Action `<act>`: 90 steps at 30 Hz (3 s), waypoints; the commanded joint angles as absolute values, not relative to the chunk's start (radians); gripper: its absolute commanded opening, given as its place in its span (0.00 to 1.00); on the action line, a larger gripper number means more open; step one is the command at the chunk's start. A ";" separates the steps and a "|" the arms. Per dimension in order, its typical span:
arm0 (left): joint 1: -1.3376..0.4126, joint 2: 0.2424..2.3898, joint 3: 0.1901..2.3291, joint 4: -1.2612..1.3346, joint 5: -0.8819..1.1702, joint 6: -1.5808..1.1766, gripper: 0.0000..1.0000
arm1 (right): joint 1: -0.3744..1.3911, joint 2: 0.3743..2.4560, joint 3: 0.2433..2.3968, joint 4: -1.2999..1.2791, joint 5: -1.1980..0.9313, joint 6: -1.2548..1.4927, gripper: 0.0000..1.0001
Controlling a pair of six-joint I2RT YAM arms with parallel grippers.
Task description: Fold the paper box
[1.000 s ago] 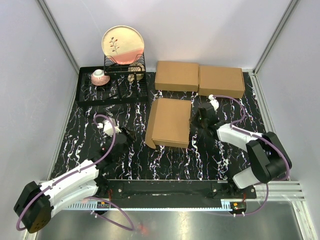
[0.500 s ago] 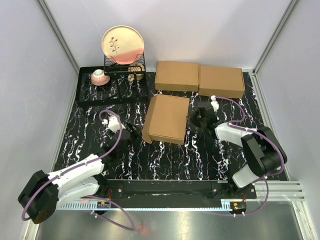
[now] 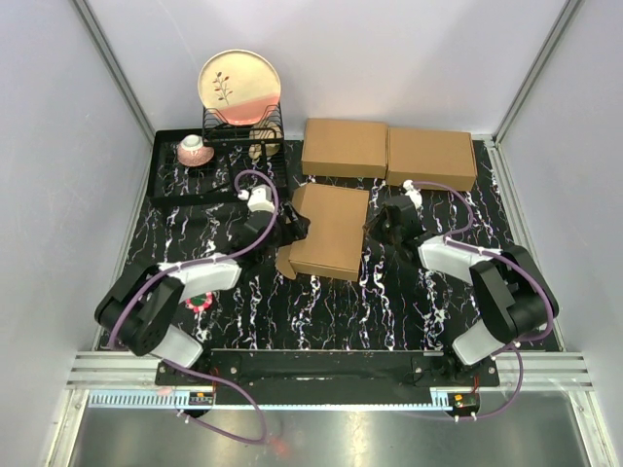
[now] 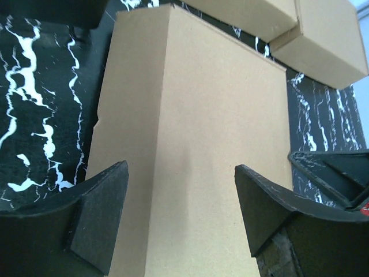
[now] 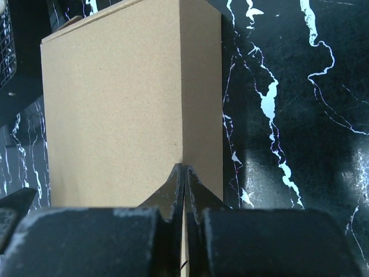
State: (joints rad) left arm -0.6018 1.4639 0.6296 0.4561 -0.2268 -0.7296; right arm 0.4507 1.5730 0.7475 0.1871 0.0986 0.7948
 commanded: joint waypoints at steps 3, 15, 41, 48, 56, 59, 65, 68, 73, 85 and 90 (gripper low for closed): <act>-0.591 1.539 0.655 0.508 -0.158 -0.716 0.76 | 0.460 1.658 0.712 -0.078 -0.021 0.620 0.03; -0.589 1.410 0.394 0.571 -0.187 -0.887 0.68 | 0.489 1.714 0.784 -0.012 -0.190 0.537 0.08; -0.589 0.940 0.244 0.244 -0.475 -0.882 0.70 | 0.522 1.420 0.864 -0.251 0.075 0.577 0.01; -0.589 1.143 0.374 0.316 -0.401 -0.825 0.71 | 0.519 1.610 0.934 -0.273 0.175 0.623 0.16; -0.592 1.180 0.275 0.482 -0.276 -0.913 0.69 | 0.520 1.723 1.008 -0.123 0.100 0.589 0.18; -0.606 1.152 0.229 0.492 -0.255 -0.940 0.68 | 0.522 1.744 1.028 -0.077 0.055 0.583 0.18; -0.690 1.072 0.210 0.445 -0.275 -0.963 0.68 | 0.522 1.793 1.057 -0.020 -0.023 0.584 0.19; -0.703 1.004 0.212 0.373 -0.322 -0.959 0.68 | 0.522 1.783 1.072 -0.066 0.021 0.575 0.18; -0.689 0.839 0.238 0.151 -0.503 -0.917 0.73 | 0.522 1.571 0.985 -0.115 0.214 0.575 0.16; -0.663 0.644 0.316 -0.041 -0.617 -0.880 0.74 | 0.519 1.558 0.954 0.008 -0.195 0.440 0.00; -0.664 0.660 0.305 -0.043 -0.589 -0.897 0.73 | 0.520 1.598 0.911 0.008 -0.170 0.439 0.00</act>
State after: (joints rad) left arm -0.6682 0.6540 0.2749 -0.0349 -0.5827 -0.8982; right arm 0.5171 1.5883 0.9298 0.0021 -0.1299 0.4690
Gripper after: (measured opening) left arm 0.740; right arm 0.010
